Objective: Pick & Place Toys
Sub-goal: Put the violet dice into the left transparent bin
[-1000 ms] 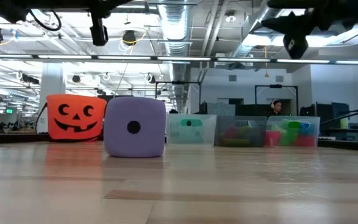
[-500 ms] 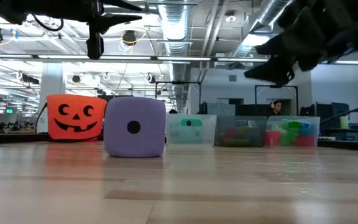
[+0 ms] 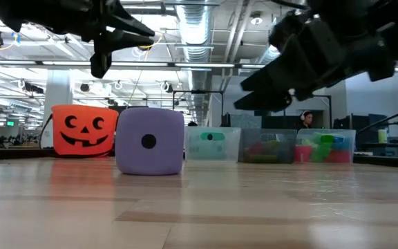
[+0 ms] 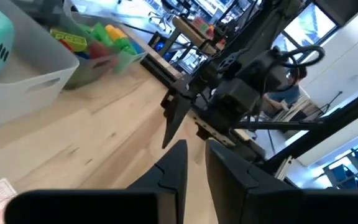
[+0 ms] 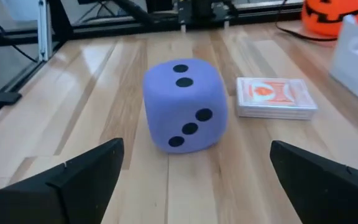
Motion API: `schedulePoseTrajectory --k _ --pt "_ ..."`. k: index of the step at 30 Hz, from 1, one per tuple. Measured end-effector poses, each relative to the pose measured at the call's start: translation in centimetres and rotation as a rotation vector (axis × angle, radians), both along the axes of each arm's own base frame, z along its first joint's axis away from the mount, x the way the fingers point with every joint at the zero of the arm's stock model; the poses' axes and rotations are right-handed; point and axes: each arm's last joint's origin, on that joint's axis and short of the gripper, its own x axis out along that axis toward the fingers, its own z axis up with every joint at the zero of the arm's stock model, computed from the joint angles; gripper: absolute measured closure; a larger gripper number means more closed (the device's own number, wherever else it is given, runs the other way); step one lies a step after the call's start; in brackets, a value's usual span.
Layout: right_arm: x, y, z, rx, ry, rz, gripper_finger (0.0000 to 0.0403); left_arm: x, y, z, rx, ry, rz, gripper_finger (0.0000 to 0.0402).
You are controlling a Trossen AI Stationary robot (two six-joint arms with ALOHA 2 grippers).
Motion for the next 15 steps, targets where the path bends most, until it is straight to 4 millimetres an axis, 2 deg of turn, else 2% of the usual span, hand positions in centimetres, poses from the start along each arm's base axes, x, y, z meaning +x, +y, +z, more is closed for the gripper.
schedulePoseTrajectory --k 5,15 --pt "2.6 0.6 -0.9 -0.013 0.020 0.007 0.0004 0.0 0.0 0.1 0.042 0.001 -0.007 0.0352" --pt "6.9 1.6 -2.4 -0.077 0.034 0.051 0.0003 0.0 -0.3 -0.5 0.072 0.066 -0.135 0.0345"
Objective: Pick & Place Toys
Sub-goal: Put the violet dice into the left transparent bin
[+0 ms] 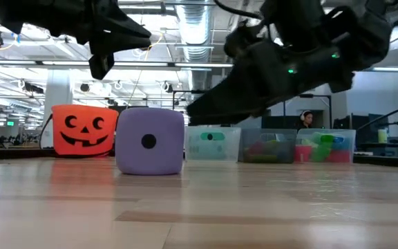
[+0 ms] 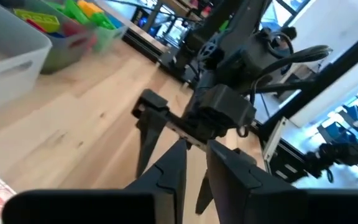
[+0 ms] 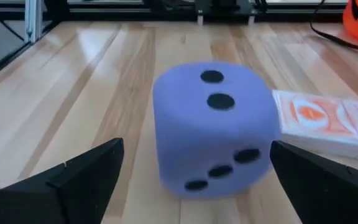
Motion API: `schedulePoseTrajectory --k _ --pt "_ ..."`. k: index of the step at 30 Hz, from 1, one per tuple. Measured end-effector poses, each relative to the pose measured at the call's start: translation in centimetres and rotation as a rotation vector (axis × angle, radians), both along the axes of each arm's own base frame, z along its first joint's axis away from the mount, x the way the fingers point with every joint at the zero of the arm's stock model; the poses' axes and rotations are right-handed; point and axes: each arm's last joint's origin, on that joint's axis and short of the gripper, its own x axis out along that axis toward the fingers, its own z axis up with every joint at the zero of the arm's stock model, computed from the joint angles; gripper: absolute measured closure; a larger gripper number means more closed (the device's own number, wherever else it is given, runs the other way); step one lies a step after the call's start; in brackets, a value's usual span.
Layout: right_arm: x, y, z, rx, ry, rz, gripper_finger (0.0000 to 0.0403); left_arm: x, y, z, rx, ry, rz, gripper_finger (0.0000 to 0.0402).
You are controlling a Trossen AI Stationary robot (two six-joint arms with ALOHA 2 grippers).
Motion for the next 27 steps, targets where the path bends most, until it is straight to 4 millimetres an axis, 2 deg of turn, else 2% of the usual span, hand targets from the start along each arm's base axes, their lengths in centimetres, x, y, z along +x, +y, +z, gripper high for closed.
schedulePoseTrajectory --k 5,11,19,27 --pt "1.3 -0.1 -0.7 -0.009 0.014 -0.009 0.0003 0.0 -0.1 0.0 -0.012 0.004 -0.047 0.0338" --pt "2.0 -0.9 -1.0 -0.037 0.060 -0.028 0.0003 0.0 -0.2 -0.2 -0.015 0.020 -0.076 0.0341" --pt "2.1 -2.7 -1.3 -0.058 0.101 -0.069 0.0003 -0.5 -0.1 -1.7 -0.012 0.186 -0.067 0.0341" --pt "2.1 -3.0 -1.4 -0.092 0.106 -0.059 0.0003 -1.0 -0.3 -2.7 -0.107 0.304 -0.132 0.0347"
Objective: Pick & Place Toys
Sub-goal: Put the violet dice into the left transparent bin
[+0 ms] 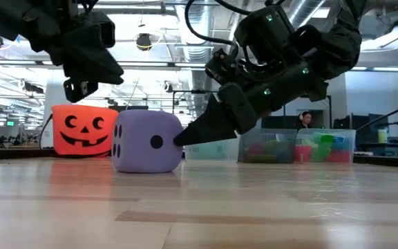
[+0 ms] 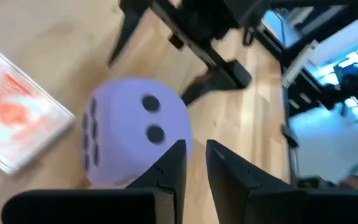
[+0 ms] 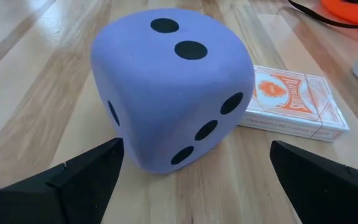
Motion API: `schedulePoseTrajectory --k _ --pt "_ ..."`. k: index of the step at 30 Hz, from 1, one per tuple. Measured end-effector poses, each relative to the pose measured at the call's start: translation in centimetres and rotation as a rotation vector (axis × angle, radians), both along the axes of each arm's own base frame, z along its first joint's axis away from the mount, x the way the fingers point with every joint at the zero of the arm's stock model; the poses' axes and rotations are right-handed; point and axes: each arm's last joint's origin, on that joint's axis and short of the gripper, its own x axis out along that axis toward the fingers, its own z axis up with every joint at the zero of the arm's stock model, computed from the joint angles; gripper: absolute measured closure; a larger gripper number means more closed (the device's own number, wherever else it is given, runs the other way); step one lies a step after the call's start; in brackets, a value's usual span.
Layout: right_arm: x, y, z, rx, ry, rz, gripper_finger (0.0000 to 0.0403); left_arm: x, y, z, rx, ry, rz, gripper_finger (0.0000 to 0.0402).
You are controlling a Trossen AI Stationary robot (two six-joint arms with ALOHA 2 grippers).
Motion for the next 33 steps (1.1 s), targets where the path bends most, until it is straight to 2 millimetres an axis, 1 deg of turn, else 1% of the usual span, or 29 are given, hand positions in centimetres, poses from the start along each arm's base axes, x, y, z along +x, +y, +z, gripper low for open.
schedulePoseTrajectory --k 4,8,16,19,24,33 --pt "0.0 0.0 -0.1 -0.001 0.006 0.001 0.0003 -0.2 -0.4 -0.4 -0.067 0.047 -0.045 0.0353" --pt "0.0 0.0 0.0 0.001 0.006 0.004 0.0003 0.0 -1.1 -1.2 -0.066 0.097 -0.072 0.0361" --pt "0.0 0.0 0.0 -0.034 0.007 0.023 0.0003 0.9 -1.4 -4.0 -0.035 0.223 -0.070 0.0394" --pt "0.0 0.0 0.0 -0.037 0.006 0.025 0.0003 1.3 -1.4 -4.8 -0.028 0.247 -0.064 0.0400" --pt "0.0 0.0 0.0 -0.060 0.007 0.041 0.0003 1.7 -0.5 -5.6 -0.012 0.279 -0.020 0.0401" --pt "0.0 0.5 0.0 -0.078 0.009 0.168 0.0003 2.2 2.0 -5.6 0.049 0.265 0.069 0.0401"
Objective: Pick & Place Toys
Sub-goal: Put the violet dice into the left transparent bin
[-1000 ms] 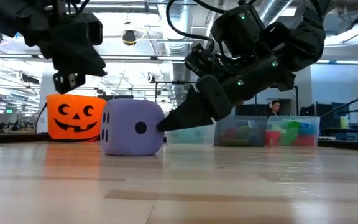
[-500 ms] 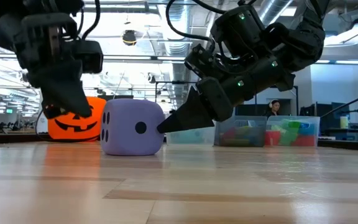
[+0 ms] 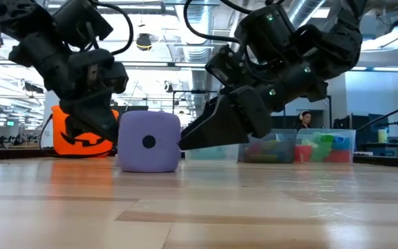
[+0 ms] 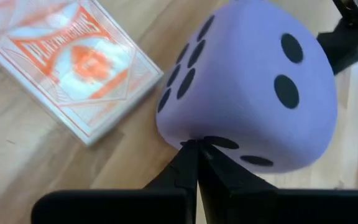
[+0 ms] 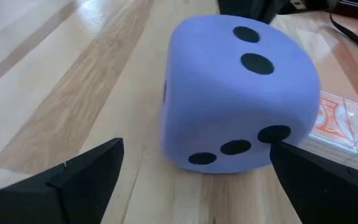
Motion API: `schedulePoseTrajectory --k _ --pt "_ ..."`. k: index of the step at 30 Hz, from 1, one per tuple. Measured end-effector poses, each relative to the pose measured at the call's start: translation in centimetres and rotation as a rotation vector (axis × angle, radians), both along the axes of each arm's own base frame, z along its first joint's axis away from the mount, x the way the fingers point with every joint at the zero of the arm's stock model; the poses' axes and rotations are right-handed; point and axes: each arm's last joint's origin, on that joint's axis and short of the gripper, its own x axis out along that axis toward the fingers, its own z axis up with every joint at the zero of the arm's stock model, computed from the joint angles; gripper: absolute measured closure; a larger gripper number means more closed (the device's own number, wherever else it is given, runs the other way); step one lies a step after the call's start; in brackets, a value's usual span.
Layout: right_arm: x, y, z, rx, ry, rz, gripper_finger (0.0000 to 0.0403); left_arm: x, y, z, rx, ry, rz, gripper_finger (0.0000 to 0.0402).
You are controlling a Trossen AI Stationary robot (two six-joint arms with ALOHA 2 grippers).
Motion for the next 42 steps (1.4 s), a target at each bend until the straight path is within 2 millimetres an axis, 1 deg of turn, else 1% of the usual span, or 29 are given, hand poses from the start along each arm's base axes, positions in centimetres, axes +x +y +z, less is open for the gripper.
schedulePoseTrajectory --k 5,12,21,32,37,42 --pt "0.0 0.1 0.0 -0.011 0.002 -0.014 0.0003 0.1 0.5 0.0 0.008 -0.006 0.013 0.0401" --pt "0.0 -0.4 -0.1 -0.043 0.011 -0.077 0.0003 0.2 0.5 0.1 0.009 -0.016 0.010 0.0401" --pt "-0.4 -0.6 -0.7 -0.070 0.082 -0.100 0.0003 0.2 0.5 0.1 0.010 -0.016 0.011 0.0401" --pt "-0.2 -2.0 -0.7 -0.080 0.076 -0.158 0.0003 0.1 0.5 0.0 0.089 -0.006 -0.058 0.0401" --pt "0.0 -2.3 -0.3 -0.091 0.040 -0.108 0.0003 0.1 0.6 0.0 0.140 -0.006 -0.067 0.0401" --pt "0.9 -2.1 0.5 -0.076 0.005 -0.064 0.0003 0.2 1.3 0.1 0.165 -0.006 -0.026 0.0401"
